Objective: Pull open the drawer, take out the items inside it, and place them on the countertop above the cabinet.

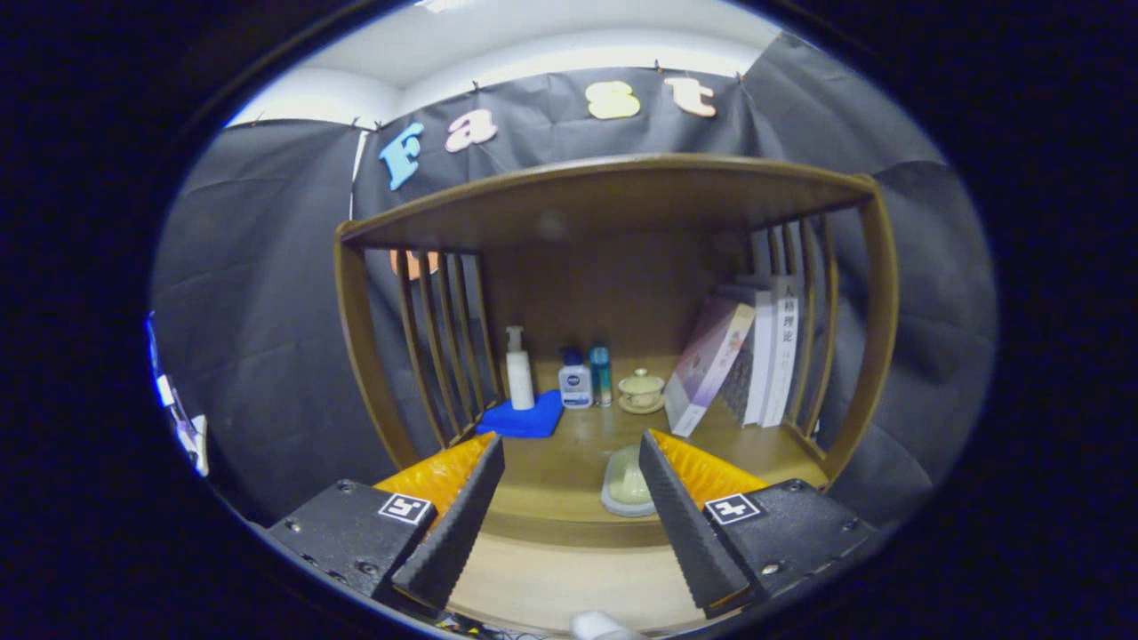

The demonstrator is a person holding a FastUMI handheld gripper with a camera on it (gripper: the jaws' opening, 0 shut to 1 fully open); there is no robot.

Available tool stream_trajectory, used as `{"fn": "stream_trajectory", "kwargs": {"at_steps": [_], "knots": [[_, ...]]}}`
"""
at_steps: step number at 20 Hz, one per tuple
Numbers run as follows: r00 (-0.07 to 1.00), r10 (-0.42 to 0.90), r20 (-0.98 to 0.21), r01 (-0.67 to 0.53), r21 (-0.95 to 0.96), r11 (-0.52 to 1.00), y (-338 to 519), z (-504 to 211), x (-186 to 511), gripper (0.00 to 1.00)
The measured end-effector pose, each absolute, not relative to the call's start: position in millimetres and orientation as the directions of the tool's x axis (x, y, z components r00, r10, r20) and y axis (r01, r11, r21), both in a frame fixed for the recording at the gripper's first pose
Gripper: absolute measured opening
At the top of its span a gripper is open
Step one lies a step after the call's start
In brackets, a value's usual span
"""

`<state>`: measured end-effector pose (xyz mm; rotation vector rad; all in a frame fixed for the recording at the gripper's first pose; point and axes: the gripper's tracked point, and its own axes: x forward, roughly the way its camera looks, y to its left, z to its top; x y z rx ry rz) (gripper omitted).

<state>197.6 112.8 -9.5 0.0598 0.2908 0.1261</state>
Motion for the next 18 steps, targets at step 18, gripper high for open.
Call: {"fn": "stream_trajectory", "kwargs": {"at_steps": [18], "knots": [[0.995,-0.02,-0.099,0.021,0.016,1.0,69.3,-138.7,51.7,0.99]]}}
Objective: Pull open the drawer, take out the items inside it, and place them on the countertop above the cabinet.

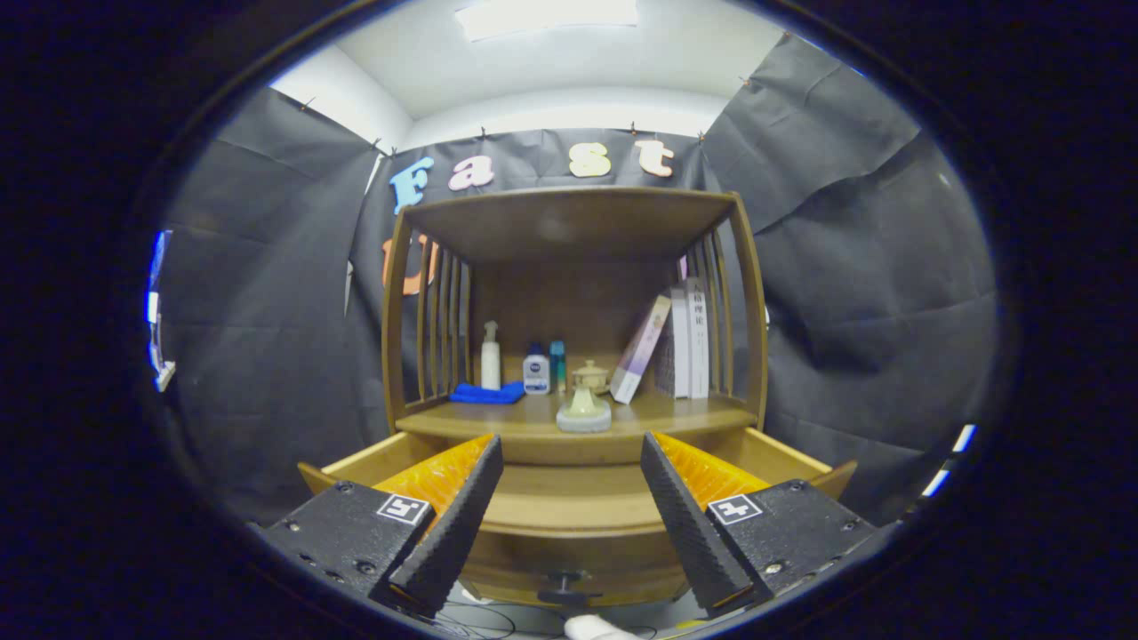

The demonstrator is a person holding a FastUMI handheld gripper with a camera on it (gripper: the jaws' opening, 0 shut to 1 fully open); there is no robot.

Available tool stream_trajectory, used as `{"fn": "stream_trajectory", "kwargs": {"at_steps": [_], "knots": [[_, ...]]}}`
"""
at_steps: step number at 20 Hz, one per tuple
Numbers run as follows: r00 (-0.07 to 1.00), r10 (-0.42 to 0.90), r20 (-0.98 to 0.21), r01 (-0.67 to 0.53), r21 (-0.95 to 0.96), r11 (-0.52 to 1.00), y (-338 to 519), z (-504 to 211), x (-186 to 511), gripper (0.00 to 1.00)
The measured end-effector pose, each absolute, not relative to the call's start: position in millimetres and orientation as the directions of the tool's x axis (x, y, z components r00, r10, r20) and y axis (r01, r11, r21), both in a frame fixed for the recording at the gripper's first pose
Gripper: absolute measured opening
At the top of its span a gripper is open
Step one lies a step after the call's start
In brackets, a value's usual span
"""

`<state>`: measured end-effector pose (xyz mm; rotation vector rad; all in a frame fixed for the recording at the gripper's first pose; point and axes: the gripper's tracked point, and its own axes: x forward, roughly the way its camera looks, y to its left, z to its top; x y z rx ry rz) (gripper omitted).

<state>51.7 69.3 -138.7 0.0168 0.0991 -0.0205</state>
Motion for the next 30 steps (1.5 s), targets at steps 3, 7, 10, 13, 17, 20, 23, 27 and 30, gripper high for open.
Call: {"fn": "stream_trajectory", "kwargs": {"at_steps": [3,7,10,13,17,20,23,27,30], "knots": [[0.989,-0.031,-0.143,0.037,0.043,0.998,60.4,-177.0,40.9,0.99],[0.976,-0.015,-0.219,0.023,0.035,0.999,64.3,-213.2,40.8,0.99],[0.97,-0.017,-0.241,0.022,0.018,1.0,65.9,-223.5,42.5,0.99],[0.964,-0.028,-0.266,0.033,0.016,0.999,67.8,-232.2,47.9,0.99],[0.964,-0.066,-0.256,0.067,-0.002,0.998,67.3,-232.0,50.5,0.99],[0.967,-0.067,-0.246,0.069,0.002,0.998,70.1,-230.6,53.8,0.99],[0.965,-0.055,-0.257,0.059,0.007,0.998,68.1,-231.8,61.6,0.99],[0.963,-0.045,-0.267,0.052,0.021,0.998,66.1,-231.5,76.8,0.99],[0.963,-0.056,-0.262,0.06,0.009,0.998,67.3,-232.0,92.5,0.99]]}}
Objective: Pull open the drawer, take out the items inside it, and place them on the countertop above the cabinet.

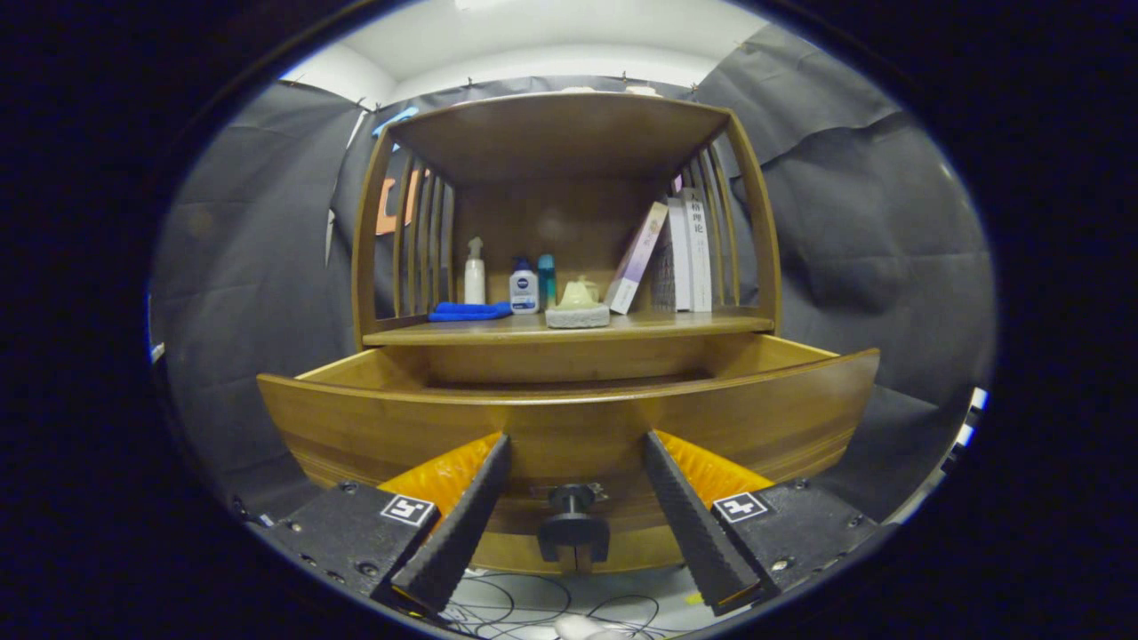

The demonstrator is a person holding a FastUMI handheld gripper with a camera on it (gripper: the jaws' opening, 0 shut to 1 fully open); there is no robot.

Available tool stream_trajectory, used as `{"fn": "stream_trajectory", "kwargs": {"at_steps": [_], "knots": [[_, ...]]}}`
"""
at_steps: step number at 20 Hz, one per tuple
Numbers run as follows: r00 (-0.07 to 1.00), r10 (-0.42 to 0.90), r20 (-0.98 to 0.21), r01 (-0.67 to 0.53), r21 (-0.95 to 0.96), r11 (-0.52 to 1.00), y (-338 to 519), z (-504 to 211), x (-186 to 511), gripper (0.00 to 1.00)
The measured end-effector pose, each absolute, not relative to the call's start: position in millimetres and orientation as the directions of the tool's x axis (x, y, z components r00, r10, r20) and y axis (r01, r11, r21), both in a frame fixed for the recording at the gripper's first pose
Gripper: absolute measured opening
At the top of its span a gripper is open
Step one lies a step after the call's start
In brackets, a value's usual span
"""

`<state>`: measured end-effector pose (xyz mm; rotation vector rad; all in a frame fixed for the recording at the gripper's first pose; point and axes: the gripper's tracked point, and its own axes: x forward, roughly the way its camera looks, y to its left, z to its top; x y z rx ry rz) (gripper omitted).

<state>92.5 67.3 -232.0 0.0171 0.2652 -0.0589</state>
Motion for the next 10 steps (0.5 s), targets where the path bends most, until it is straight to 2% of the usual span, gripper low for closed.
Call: {"fn": "stream_trajectory", "kwargs": {"at_steps": [10], "knots": [[0.965,-0.087,-0.248,0.087,-0.01,0.996,73.6,-234.7,145.4,0.99]]}}
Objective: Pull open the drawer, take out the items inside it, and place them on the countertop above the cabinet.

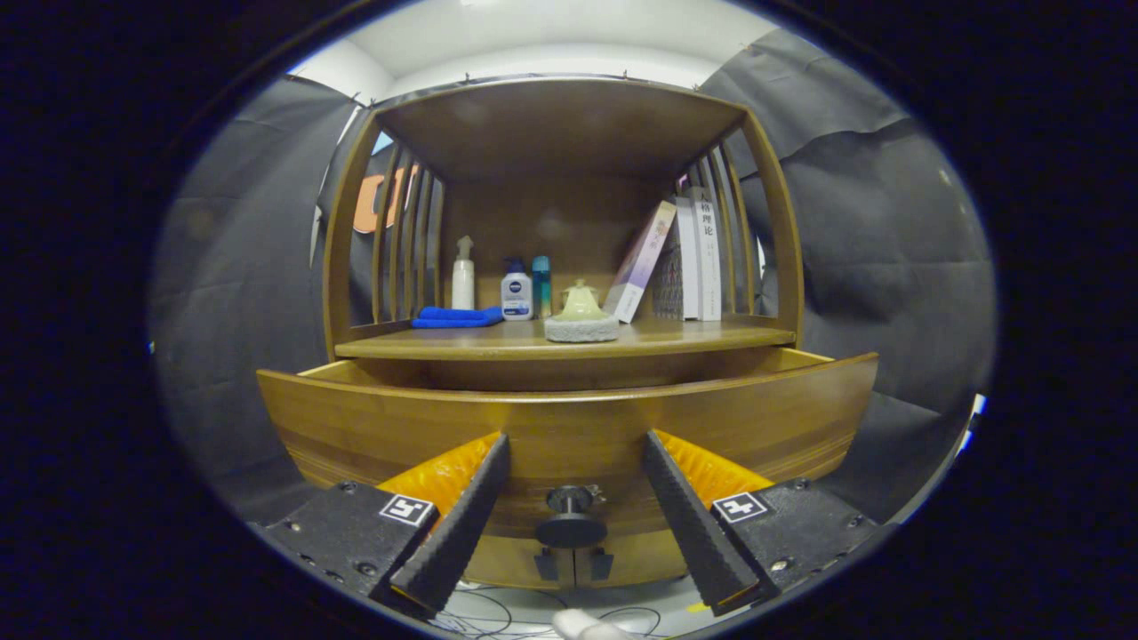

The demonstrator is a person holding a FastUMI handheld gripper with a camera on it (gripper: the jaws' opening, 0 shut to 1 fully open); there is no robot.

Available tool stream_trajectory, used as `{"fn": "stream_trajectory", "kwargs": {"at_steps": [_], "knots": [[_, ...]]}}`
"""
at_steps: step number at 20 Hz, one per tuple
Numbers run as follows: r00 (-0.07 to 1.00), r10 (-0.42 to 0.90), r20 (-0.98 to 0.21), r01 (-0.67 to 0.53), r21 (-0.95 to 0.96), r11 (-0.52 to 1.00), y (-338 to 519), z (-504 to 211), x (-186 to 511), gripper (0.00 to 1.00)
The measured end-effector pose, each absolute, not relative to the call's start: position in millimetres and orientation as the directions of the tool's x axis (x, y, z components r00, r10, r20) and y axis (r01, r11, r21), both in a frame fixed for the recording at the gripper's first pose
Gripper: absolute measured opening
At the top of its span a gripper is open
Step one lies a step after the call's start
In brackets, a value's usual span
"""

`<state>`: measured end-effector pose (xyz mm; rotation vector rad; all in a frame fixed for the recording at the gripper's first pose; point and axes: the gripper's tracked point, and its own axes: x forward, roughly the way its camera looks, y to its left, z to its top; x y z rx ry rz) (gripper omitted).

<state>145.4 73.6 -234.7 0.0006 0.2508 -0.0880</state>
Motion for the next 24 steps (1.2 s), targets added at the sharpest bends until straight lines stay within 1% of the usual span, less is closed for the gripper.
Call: {"fn": "stream_trajectory", "kwargs": {"at_steps": [4,12,19,24], "knots": [[0.959,-0.083,-0.272,0.085,-0.003,0.996,71.8,-237.4,169.8,0.99],[0.956,-0.075,-0.282,0.073,-0.019,0.997,67.2,-244.3,217.6,0.99],[0.958,-0.07,-0.278,0.073,0.002,0.997,65.5,-249.7,239.4,0.99],[0.96,-0.073,-0.271,0.077,0.002,0.997,65.5,-250.9,241.3,1.0]]}}
